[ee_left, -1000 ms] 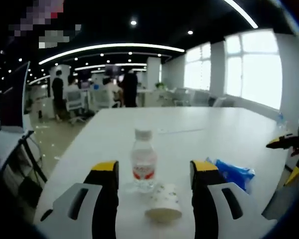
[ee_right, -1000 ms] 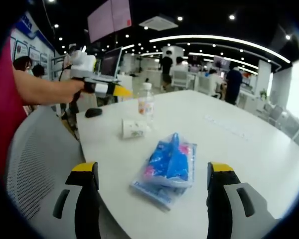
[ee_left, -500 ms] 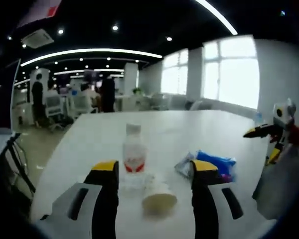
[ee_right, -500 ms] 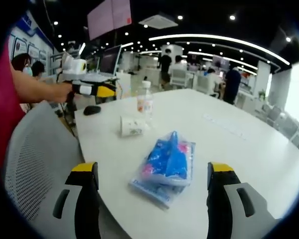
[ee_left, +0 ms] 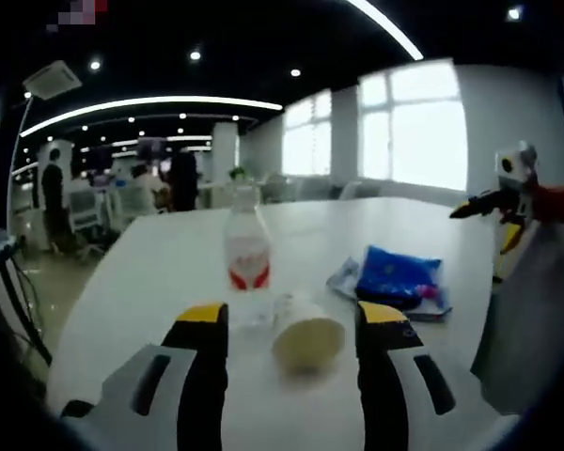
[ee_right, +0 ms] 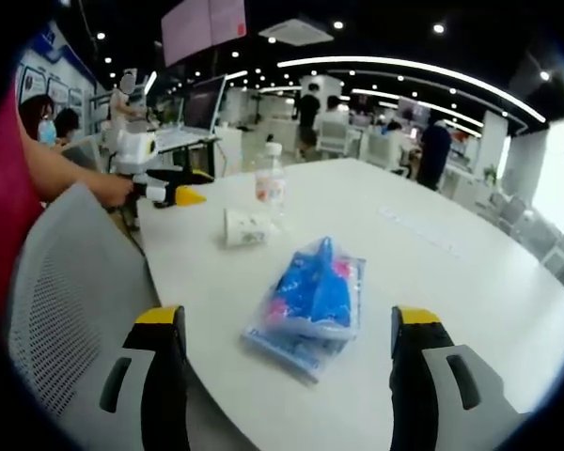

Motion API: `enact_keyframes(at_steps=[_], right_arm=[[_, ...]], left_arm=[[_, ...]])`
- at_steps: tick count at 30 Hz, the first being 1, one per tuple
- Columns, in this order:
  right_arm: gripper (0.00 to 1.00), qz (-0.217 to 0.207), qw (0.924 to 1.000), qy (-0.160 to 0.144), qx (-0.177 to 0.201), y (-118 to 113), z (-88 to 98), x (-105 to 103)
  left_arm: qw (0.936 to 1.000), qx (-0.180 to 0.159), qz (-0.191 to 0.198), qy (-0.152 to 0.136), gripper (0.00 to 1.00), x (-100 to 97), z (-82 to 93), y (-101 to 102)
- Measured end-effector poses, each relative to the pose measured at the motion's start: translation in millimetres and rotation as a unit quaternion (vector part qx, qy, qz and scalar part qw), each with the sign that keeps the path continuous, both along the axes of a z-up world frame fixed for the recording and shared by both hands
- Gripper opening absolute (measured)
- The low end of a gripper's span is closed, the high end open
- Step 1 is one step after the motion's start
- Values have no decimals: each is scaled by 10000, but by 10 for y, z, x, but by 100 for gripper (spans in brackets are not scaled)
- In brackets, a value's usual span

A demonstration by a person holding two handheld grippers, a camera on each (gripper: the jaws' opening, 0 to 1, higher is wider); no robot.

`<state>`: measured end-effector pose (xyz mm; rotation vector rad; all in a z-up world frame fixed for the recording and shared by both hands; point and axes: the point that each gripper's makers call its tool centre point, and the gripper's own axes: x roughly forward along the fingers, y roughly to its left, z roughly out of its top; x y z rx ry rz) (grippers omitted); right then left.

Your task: Arrange the tabletop items into an orderly group along one side of the table until the central work area is clear of visible clutter.

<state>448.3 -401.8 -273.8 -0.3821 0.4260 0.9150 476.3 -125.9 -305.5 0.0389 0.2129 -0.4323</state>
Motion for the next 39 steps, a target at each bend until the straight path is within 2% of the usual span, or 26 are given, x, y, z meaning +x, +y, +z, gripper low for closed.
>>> enact_keyframes(at_steps=[13, 24, 39], right_arm=[[89, -208, 9996, 82, -166, -76, -52, -5], [88, -375, 9988, 195, -250, -145, -116, 30], [88, -531, 9977, 259, -325, -204, -154, 64]], left_arm=[[9995, 82, -96, 299, 40, 185, -478, 7], [9989, 95, -239, 400, 34, 318, -618, -49], [9980, 89, -405, 480, 27, 433, -697, -114]])
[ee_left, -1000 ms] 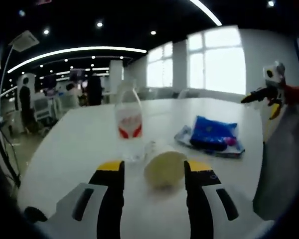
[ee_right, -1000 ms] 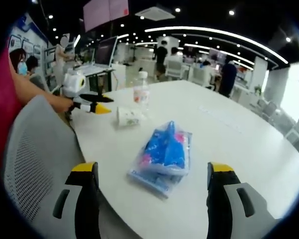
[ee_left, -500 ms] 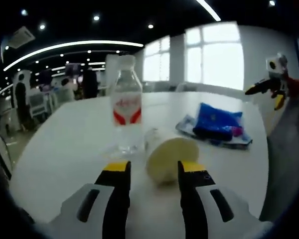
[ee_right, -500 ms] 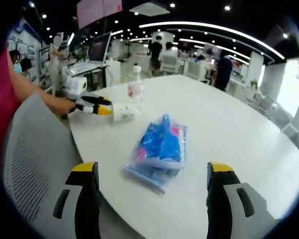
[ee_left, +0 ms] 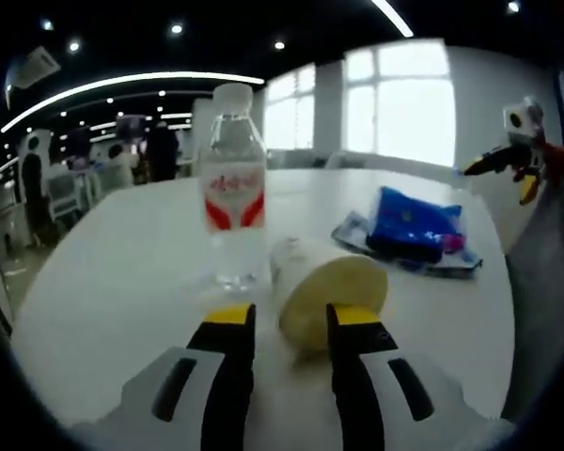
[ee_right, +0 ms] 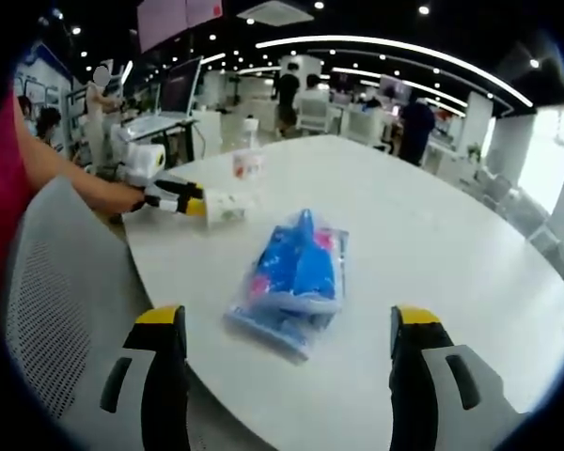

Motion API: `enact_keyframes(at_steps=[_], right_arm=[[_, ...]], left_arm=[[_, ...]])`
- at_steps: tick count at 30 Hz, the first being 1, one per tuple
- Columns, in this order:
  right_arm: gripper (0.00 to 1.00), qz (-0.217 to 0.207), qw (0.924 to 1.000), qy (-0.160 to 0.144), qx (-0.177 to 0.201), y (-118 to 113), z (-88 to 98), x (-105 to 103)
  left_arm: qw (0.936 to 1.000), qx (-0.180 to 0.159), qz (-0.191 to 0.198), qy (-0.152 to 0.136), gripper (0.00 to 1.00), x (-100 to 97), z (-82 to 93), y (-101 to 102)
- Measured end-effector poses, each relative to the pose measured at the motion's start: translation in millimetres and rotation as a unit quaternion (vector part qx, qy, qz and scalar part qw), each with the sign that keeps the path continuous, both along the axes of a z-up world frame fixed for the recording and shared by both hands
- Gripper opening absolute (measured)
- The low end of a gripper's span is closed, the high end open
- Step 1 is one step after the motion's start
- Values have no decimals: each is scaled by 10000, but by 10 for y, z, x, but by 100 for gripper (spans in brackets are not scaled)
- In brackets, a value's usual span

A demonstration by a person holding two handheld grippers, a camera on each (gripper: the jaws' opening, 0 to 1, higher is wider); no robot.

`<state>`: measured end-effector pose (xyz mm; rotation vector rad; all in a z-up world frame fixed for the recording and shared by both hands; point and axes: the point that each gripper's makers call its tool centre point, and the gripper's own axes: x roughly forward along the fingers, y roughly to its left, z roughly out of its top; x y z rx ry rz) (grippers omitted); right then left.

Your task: Arrange the tabletop items into an orderly group along one side of the table until the central work area is clear of visible clutter.

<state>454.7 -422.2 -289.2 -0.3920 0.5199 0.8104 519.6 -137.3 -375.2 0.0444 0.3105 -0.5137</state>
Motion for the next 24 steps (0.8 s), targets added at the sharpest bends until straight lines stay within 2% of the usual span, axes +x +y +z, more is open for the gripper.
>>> enact_keyframes(at_steps=[7, 18, 24], right_arm=[[88, -25, 10000, -1, -10, -5, -4, 4], [88, 32, 10000, -20, 14, 11, 5, 1], [88, 97, 9999, -37, 44, 27, 19, -1]], left_arm=[[10000, -7, -70, 57, 20, 5, -14, -29], [9997, 96, -155, 145, 2, -37, -26, -28], [9996, 125, -194, 136, 0, -41, 19, -55]])
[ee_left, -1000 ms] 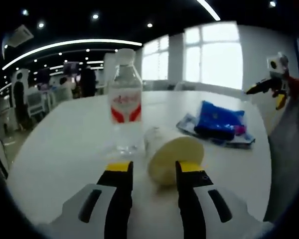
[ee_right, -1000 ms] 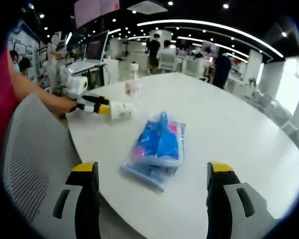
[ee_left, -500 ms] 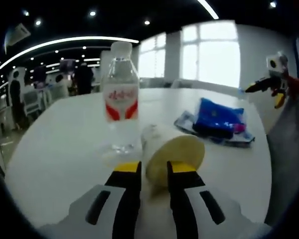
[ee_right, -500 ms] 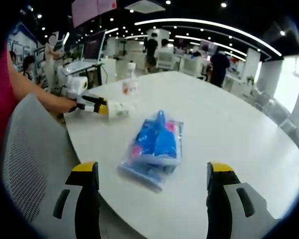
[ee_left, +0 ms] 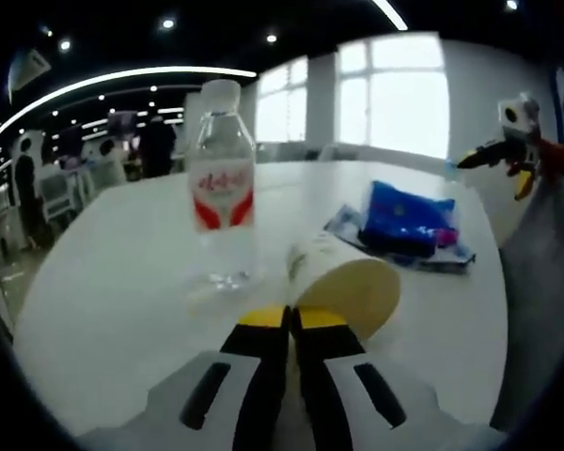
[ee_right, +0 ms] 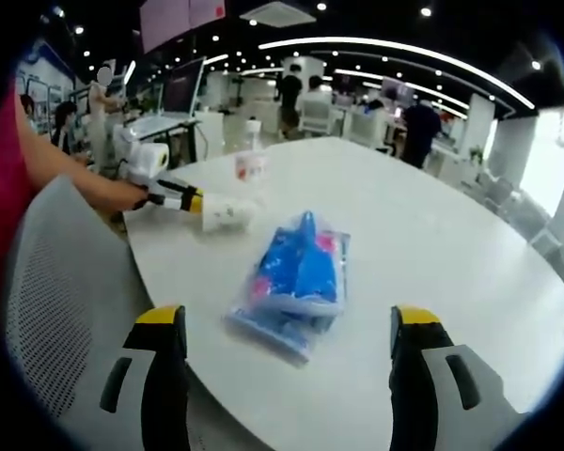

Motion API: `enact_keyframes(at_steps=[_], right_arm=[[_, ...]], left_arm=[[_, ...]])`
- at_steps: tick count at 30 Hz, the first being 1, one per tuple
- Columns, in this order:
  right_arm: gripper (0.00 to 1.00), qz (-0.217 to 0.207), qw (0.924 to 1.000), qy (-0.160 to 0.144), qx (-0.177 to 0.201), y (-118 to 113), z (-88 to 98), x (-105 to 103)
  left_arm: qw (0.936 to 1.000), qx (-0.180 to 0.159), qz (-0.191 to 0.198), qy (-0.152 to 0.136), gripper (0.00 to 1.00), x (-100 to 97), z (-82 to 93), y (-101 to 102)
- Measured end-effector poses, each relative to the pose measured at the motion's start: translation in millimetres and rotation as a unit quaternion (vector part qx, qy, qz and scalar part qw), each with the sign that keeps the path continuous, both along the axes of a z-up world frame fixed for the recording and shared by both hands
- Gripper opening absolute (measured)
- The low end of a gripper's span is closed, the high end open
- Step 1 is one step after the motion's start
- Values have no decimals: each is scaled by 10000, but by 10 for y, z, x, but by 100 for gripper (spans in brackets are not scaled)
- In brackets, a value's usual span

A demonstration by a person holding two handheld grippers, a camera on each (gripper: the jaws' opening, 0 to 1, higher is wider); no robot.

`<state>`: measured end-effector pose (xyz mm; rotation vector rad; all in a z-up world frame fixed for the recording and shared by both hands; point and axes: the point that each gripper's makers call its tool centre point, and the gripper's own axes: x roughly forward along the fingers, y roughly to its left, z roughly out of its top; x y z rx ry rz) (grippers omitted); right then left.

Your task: Arrange the tabletop items into an orderly group along one side of the table until the central work area is clear of visible clutter.

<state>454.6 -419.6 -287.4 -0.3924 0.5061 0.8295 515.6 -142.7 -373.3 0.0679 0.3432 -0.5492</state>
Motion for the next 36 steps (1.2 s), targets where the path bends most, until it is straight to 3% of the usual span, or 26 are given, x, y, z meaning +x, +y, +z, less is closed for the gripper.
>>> enact_keyframes(at_steps=[9, 15, 20, 24, 27, 34, 36], right_arm=[[88, 122, 9999, -58, 8, 35, 8, 21], [88, 233, 9997, -81, 11, 67, -3, 39], [88, 305, 9994, -128, 50, 86, 16, 63], [88, 354, 9992, -166, 54, 92, 31, 75], [88, 422, 9989, -207, 44, 112, 53, 80], [88, 596, 9977, -310, 66, 212, 116, 99], [88, 704, 9968, -368, 32, 262, 132, 101]], left_arm=[[9996, 152, -228, 69, 0, -34, 118, -100], [9975, 397, -581, 79, 0, -82, 303, -224], [9926, 726, -957, 168, 0, -110, 428, -333], [9899, 805, -1140, 265, 0, -125, 551, -428], [9859, 951, -1323, 378, 0, -140, 643, -509], [9680, 1375, -2031, 530, 0, -210, 914, -834], [9658, 1405, -2102, 569, 0, -194, 1006, -914]])
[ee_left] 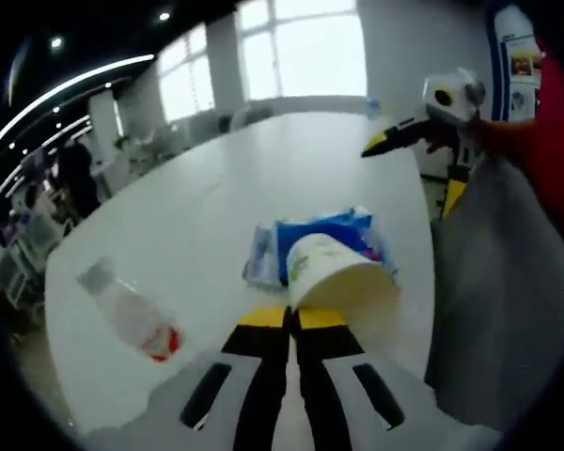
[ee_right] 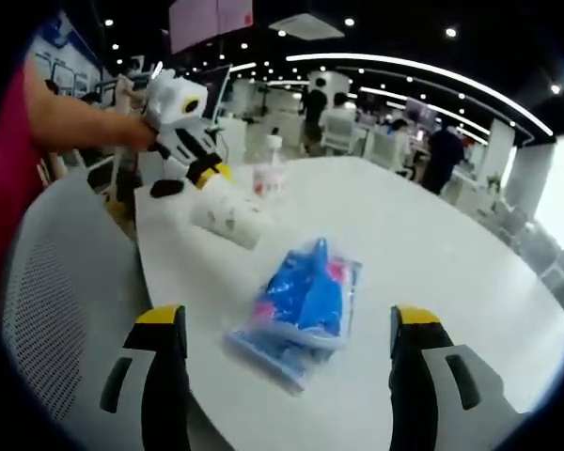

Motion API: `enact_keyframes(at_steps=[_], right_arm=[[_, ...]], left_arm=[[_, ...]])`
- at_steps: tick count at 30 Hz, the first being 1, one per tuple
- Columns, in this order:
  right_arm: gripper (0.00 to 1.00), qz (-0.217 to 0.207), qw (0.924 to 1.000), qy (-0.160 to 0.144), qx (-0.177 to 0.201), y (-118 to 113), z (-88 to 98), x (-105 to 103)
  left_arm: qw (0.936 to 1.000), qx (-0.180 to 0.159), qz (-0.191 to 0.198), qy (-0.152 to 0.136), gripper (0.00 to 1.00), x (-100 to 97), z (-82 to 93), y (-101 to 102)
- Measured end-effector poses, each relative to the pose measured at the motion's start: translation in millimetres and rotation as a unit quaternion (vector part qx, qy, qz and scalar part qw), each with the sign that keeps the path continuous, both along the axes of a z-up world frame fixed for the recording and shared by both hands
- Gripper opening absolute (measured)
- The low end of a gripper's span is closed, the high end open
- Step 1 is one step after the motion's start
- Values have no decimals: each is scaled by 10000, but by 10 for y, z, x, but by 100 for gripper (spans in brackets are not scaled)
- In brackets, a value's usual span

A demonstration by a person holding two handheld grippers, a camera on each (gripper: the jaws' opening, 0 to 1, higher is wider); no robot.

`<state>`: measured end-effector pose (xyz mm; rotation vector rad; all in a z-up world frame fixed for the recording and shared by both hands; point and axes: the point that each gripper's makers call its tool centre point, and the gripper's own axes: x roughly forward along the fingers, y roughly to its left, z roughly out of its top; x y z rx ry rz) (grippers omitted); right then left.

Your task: Arrange the tabletop items into an orderly group along one side of the table until the central work area is clear of visible clutter.

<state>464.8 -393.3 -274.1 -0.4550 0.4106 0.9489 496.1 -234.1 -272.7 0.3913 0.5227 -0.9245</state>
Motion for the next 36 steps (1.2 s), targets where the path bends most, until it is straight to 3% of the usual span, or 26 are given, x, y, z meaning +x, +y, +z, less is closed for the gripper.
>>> enact_keyframes(at_steps=[4, 11, 18, 36], right_arm=[[88, 113, 9999, -83, -23, 58, 44, 19], [88, 355, 9987, -306, -204, 134, 100, 30], [80, 712, 9946, -657, -383, 266, 178, 25], [71, 1382, 9813, -1055, -820, 568, 142, -75]], left_arm=[[9992, 149, -375, 52, 0, -11, 139, -179], [9932, 686, -901, 270, 0, -87, 141, -386], [9897, 856, -1036, 485, 0, -100, 117, -523], [9805, 1174, -1384, 752, 0, -197, 166, -788]])
